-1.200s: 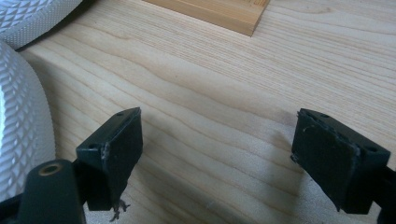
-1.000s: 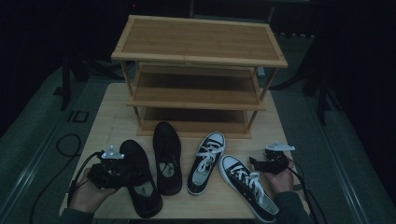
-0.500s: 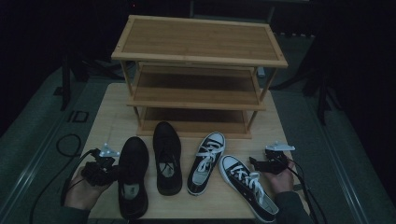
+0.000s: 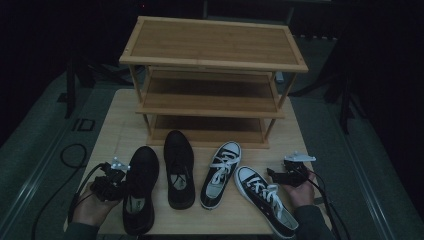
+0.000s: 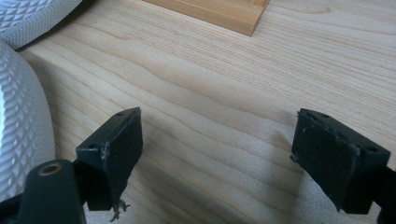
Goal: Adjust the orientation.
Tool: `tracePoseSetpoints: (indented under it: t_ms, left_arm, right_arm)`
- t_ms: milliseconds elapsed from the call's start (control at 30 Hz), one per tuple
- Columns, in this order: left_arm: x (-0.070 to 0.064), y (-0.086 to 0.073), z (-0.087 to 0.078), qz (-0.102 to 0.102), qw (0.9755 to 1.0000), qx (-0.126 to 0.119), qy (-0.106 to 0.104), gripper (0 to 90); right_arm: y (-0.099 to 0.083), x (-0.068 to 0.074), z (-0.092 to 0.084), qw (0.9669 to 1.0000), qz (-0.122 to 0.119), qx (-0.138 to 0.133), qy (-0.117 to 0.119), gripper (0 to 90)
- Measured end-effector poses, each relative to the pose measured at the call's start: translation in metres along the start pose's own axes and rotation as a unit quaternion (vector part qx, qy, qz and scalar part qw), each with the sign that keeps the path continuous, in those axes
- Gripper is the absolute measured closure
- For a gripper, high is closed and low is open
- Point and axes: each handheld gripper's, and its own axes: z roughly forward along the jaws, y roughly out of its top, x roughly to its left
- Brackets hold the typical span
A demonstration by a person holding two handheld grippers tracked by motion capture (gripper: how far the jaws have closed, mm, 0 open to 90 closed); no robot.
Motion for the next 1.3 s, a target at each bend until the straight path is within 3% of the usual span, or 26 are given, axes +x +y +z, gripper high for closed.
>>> tracePoseSetpoints:
  t_ms: [67,233,333,500,833,1167,1300]
  left_arm:
    - [0.0,0.002,-0.002,-0.003,0.9997,-0.004,0.023,86.0]
    - [0.007,0.001,-0.004,-0.019,0.9987,-0.027,0.038,87.7]
    - [0.011,0.001,-0.004,-0.025,0.9984,-0.04,0.031,87.8]
    - [0.016,0.005,-0.006,-0.033,0.9971,-0.057,0.038,87.9]
    - [0.033,0.029,0.001,-0.028,0.9959,-0.075,0.042,87.9]
    - [0.037,0.059,0.021,0.009,0.9968,-0.075,0.028,88.0]
    - [0.039,0.067,0.028,-0.001,0.9967,-0.077,0.026,88.0]
  right_arm:
    - [0.0,0.0,0.0,1.0,0.0,0.0,0.0,15.9]
    - [0.0,0.0,0.0,1.0,0.0,0.0,0.0,15.9]
    - [0.0,0.0,0.0,1.0,0.0,0.001,0.0,15.9]
    - [0.0,0.0,0.0,1.0,0.0,0.0,0.0,15.9]
    - [0.0,0.0,0.0,1.0,0.0,0.0,0.0,15.9]
    - [0.0,0.0,0.0,1.0,0.001,0.0,0.0,16.0]
    - [0.0,0.0,0.0,1.0,0.001,0.0,0.0,15.9]
